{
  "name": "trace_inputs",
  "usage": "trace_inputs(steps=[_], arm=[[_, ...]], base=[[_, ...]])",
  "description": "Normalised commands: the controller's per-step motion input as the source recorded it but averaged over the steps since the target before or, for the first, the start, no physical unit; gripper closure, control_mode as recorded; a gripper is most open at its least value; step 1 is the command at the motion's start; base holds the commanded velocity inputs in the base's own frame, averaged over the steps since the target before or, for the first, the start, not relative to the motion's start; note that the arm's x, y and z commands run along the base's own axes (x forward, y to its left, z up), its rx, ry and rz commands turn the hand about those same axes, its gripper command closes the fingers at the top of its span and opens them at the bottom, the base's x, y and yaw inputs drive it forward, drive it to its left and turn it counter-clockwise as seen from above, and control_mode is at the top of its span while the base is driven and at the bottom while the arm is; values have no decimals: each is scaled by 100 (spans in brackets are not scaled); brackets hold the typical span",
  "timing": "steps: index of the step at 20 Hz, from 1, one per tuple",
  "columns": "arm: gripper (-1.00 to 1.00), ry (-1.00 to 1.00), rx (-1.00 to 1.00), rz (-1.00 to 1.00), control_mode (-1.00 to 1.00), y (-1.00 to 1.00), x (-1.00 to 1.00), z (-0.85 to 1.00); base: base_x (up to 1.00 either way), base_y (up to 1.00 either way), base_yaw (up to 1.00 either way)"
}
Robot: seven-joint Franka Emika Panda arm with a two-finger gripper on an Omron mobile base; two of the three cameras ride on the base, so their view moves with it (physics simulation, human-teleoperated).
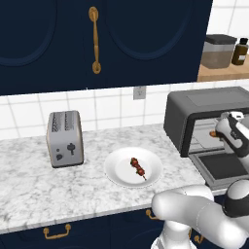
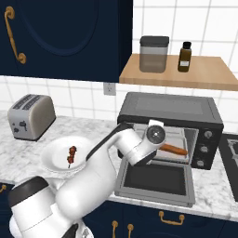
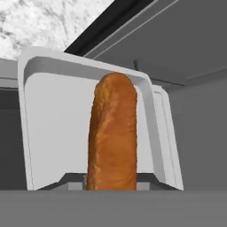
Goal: Pick up the kebab skewer and baguette bread, and place them inside the toaster oven. Close the toaster oven door and start by setting the timer.
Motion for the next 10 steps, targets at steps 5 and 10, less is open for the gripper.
trace_inputs(steps=[5, 10], arm=[[100, 0, 0, 13, -100, 0, 49, 0], [-100, 3, 0, 21, -100, 0, 28, -3]], base=[[0, 0, 0], [0, 0, 0]])
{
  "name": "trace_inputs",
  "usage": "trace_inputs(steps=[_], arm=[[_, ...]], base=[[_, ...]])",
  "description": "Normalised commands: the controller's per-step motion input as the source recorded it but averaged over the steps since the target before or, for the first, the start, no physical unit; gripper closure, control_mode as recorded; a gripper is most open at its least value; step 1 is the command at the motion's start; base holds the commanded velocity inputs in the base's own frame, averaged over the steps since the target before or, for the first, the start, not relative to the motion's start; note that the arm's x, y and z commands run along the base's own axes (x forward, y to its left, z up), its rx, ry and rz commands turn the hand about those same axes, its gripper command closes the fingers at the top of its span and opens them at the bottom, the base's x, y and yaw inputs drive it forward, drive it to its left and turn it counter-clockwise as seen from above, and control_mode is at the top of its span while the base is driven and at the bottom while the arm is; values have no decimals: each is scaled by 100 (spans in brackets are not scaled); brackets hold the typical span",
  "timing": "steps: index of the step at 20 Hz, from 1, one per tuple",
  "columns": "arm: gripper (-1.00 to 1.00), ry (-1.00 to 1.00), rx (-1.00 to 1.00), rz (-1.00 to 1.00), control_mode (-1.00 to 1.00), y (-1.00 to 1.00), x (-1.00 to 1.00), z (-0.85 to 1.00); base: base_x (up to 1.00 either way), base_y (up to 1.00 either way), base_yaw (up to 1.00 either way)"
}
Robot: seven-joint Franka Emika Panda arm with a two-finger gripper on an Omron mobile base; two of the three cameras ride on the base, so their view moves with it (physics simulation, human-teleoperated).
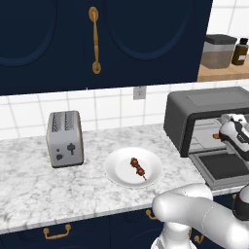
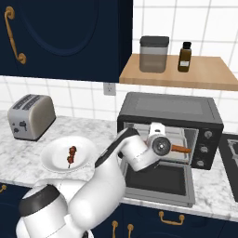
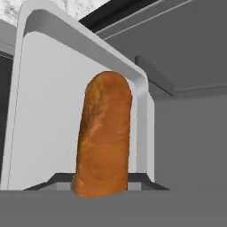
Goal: Pick up the kebab skewer and baguette bread, and place them inside the toaster oven. Close the toaster oven door and start by setting the timer.
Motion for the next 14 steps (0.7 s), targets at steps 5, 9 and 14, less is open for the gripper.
trace_inputs(steps=[5, 9, 14], arm=[[-100, 7, 0, 22, -100, 1, 2, 0], [-100, 12, 0, 5, -100, 2, -4, 0], [-100, 28, -2, 1, -100, 17, -15, 0]], base=[[0, 0, 0], [0, 0, 0], [0, 0, 0]])
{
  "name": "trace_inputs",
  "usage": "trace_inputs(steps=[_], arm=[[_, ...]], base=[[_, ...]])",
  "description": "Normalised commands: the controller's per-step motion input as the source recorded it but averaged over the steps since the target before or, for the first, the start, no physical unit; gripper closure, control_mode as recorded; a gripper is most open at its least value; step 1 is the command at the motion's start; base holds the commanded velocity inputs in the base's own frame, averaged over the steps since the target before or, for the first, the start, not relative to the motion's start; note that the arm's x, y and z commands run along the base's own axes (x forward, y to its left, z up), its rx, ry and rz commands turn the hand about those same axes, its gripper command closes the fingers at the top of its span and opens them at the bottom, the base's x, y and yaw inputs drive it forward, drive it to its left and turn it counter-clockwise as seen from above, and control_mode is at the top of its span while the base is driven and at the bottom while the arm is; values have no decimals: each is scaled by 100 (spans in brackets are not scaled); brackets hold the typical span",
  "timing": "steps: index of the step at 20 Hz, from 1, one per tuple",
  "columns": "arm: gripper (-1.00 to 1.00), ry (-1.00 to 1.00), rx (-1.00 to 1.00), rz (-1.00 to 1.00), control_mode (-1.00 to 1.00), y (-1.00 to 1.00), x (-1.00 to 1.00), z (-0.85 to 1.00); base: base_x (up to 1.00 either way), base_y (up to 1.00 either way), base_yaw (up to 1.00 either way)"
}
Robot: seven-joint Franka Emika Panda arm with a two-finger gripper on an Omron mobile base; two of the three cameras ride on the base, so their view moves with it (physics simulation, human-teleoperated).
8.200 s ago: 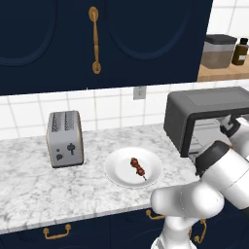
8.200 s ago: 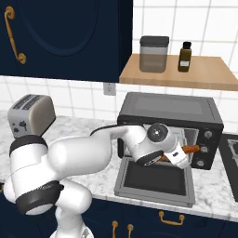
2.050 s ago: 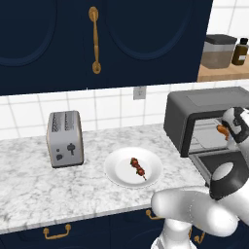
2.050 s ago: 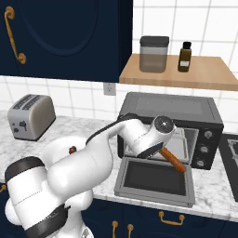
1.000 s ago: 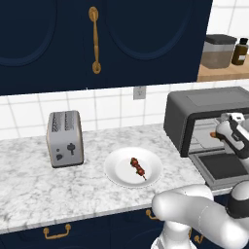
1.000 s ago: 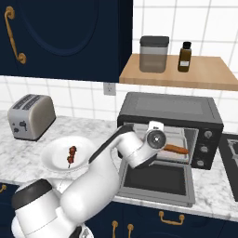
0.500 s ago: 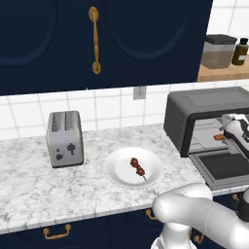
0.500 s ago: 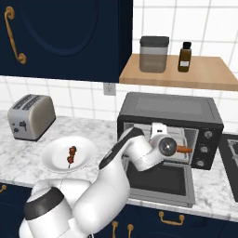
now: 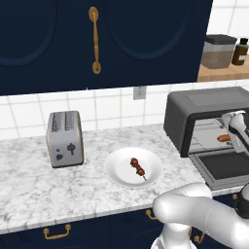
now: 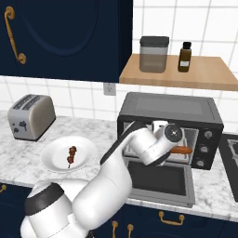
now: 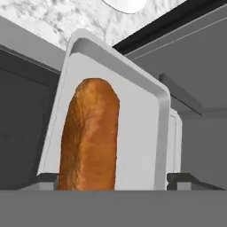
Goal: Pick up the kebab skewer and baguette bread, and place them inside the toaster oven. Close the toaster oven door and start by setting the timer.
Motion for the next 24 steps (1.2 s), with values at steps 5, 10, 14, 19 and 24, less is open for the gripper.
trace_inputs(steps=[5, 10, 14, 19, 24], arm=[[-100, 47, 0, 6, -100, 12, -51, 0], [-100, 20, 0, 12, -100, 4, -5, 2], [-100, -3, 0, 11, -100, -7, 0, 26], [-100, -28, 2, 9, -100, -30, 0, 22], [-100, -21, 8, 3, -100, -42, -16, 2]], base=[[0, 0, 0], [0, 0, 0], [0, 0, 0], [0, 0, 0], [0, 0, 0]])
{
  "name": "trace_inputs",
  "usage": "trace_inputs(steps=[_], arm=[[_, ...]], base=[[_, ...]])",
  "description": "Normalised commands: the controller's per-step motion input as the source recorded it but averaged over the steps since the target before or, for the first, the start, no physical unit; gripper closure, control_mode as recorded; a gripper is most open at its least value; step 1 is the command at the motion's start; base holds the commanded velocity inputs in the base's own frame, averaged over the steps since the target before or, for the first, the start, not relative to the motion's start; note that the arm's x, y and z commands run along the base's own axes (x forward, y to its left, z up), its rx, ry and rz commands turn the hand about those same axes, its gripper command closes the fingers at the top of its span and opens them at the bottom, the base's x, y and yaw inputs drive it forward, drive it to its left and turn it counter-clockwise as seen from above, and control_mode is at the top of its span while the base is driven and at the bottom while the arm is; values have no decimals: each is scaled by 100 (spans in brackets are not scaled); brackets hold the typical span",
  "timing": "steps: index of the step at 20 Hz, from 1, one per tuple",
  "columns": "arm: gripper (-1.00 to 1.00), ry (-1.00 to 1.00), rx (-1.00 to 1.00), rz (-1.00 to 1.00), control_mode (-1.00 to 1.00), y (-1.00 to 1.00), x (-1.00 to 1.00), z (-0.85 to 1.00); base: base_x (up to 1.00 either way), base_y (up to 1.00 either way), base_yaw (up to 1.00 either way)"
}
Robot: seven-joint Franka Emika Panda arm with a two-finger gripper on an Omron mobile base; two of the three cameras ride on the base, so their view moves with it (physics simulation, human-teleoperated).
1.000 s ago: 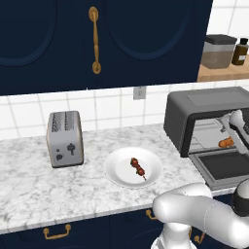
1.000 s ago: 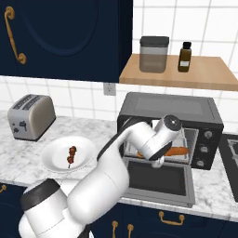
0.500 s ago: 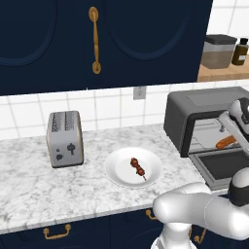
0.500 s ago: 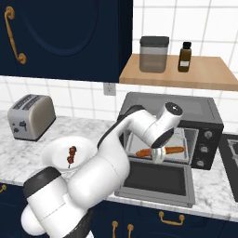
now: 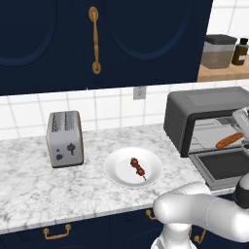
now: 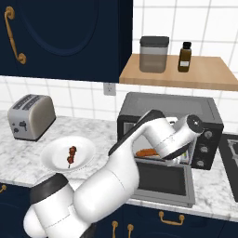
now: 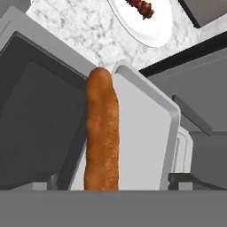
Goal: Pick up the kebab skewer and baguette bread, and place them inside the toaster oven. Close the toaster oven door and start by setting the timer.
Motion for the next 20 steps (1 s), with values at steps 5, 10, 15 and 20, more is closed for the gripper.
trace_inputs(steps=[5, 10, 15, 20], arm=[[-100, 1, 21, -23, -100, -25, -40, 2], [-100, 0, 20, -45, -100, 12, -9, 17], [-100, 13, 7, -47, -100, 59, -9, 33], [-100, 19, 15, -45, -100, 53, -46, 5]], base=[[0, 0, 0], [0, 0, 0], [0, 0, 0], [0, 0, 0]])
